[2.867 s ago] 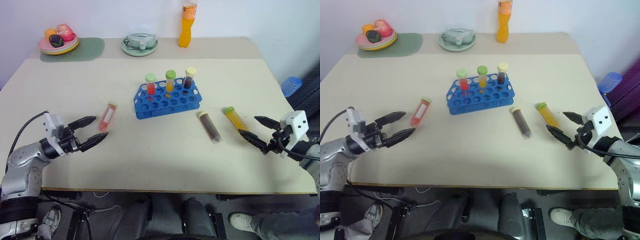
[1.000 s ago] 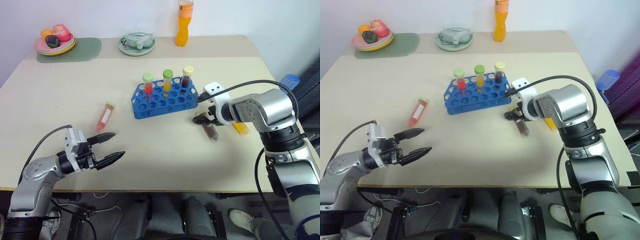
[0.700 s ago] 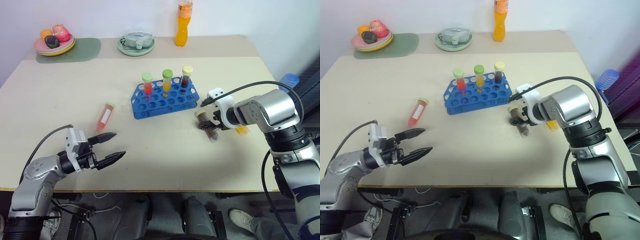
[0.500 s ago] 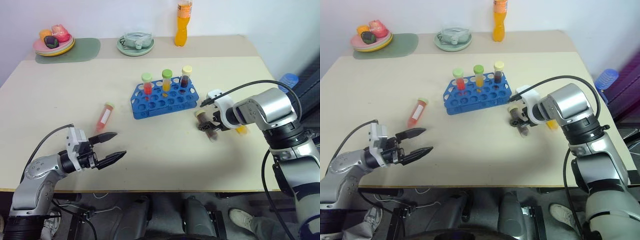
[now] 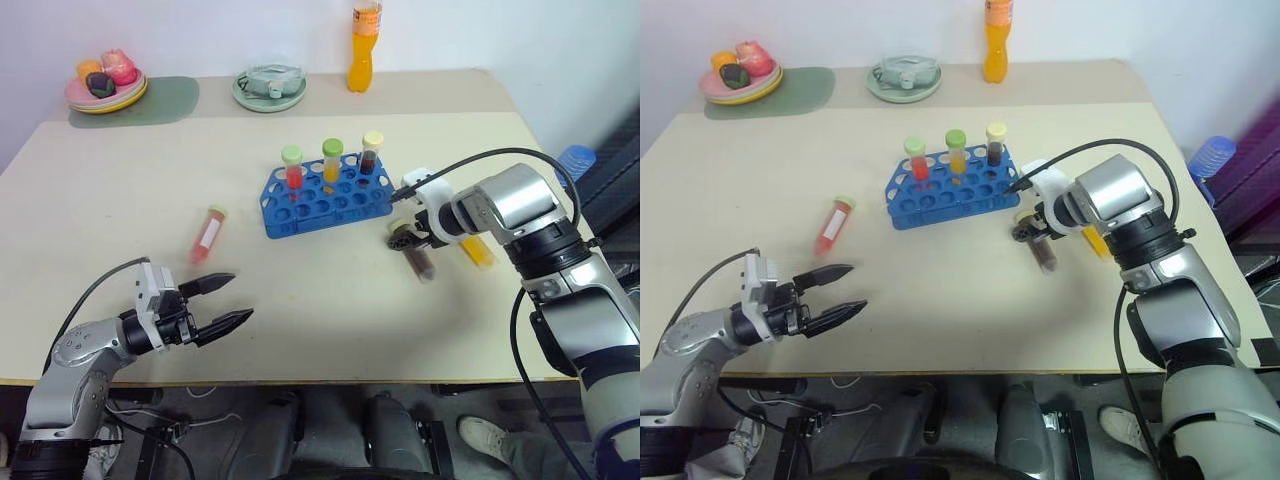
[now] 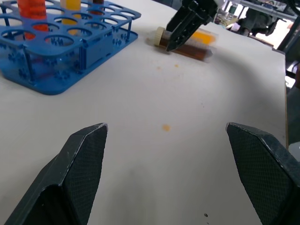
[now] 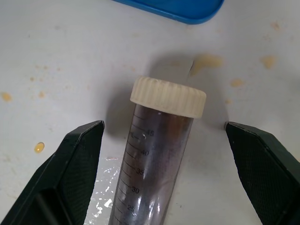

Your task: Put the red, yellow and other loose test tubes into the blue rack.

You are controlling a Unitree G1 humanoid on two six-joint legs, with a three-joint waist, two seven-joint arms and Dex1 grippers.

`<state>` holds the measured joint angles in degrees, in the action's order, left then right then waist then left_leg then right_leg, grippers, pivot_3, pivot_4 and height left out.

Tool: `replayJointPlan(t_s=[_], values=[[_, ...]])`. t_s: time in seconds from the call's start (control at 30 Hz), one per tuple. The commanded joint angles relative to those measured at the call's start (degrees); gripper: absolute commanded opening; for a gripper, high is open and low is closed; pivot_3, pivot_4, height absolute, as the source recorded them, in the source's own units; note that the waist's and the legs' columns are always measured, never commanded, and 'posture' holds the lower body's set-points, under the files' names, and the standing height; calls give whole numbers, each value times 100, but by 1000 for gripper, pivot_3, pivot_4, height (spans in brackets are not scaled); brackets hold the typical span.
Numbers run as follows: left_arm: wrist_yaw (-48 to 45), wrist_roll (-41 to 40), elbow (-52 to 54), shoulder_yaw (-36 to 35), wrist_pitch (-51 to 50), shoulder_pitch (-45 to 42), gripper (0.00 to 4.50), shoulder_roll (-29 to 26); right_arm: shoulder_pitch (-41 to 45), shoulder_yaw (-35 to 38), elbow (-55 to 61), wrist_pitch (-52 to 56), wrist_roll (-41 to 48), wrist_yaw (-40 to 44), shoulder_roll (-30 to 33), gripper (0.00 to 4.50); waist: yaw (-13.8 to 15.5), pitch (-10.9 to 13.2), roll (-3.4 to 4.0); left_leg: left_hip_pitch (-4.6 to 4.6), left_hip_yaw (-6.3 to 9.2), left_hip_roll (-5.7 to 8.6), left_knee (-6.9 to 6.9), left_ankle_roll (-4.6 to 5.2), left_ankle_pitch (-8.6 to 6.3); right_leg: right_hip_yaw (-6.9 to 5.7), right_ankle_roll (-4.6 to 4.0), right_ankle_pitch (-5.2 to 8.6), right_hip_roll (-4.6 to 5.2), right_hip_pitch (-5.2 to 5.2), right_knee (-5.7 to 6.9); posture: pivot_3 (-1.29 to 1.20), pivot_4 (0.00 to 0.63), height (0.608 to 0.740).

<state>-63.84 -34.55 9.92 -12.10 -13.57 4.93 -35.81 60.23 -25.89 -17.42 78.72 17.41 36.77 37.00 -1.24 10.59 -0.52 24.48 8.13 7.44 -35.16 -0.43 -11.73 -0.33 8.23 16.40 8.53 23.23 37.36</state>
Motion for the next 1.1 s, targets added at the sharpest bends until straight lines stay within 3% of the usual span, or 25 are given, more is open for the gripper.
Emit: replayJointPlan(t_s=[0.03, 0.1, 0.2, 0.37, 0.63, 0.83, 1.0, 1.1], values=[[39, -120, 261, -95, 0, 62, 4140, -3, 63, -101, 72, -154, -179, 129, 44, 4242, 2, -1, -1, 0, 0, -1, 0, 0, 0, 0, -1, -1, -1, 0, 0, 0, 150, 740], [63, -122, 279, -93, -1, 68, 4140, 4, 68, -129, 63, -197, -245, 168, 27, 4242, 1, 0, -1, -1, -1, -2, -2, 0, 0, 1, -1, -4, -2, 0, 0, 0, 150, 740], [82, -123, 288, -92, -4, 63, 4209, 11, 32, -202, 150, -272, -337, 258, 50, 3402, 1, 0, -1, -1, -2, -3, -2, 0, 0, 2, 0, -5, -3, 2, 0, 0, 150, 740], [82, -94, 248, -81, 18, 24, 4209, 1, -134, -389, 428, -590, -577, 433, 183, 1041, 4, 0, -1, -1, -5, -3, 1, 0, 0, 3, 0, -5, -3, 5, -1, 0, 150, 740], [71, -68, 164, -56, 32, -87, 4209, 3, -536, -379, 1361, -1251, -672, 946, 507, 1041, 16, 0, -1, 0, -6, -3, 0, 0, 0, 4, 0, -5, -3, 4, -1, 0, 150, 740], [75, -46, 98, -103, 65, -108, 4209, -2, -1341, 648, 2599, -2687, -300, 1213, 432, 1041, 13, -1, -1, 0, -10, -7, 0, 1, -1, 5, 1, -5, -4, 4, 0, 0, 150, 740], [223, -30, 93, -195, 166, -107, 4209, 79, -1888, 2222, 3192, -3790, 347, 371, -825, 1041, 19, -1, -2, 0, -12, -7, -2, 1, -1, 8, 3, -6, -4, 3, 1, 0, 150, 740], [355, 5, 52, -147, 226, -213, 4209, 200, -2164, 2735, 3066, -5028, 511, 16, -1724, 1041, 34, -4, -7, -2, -10, -6, 0, 0, 0, 8, 4, -7, -6, 0, -1, 0, 150, 740]])
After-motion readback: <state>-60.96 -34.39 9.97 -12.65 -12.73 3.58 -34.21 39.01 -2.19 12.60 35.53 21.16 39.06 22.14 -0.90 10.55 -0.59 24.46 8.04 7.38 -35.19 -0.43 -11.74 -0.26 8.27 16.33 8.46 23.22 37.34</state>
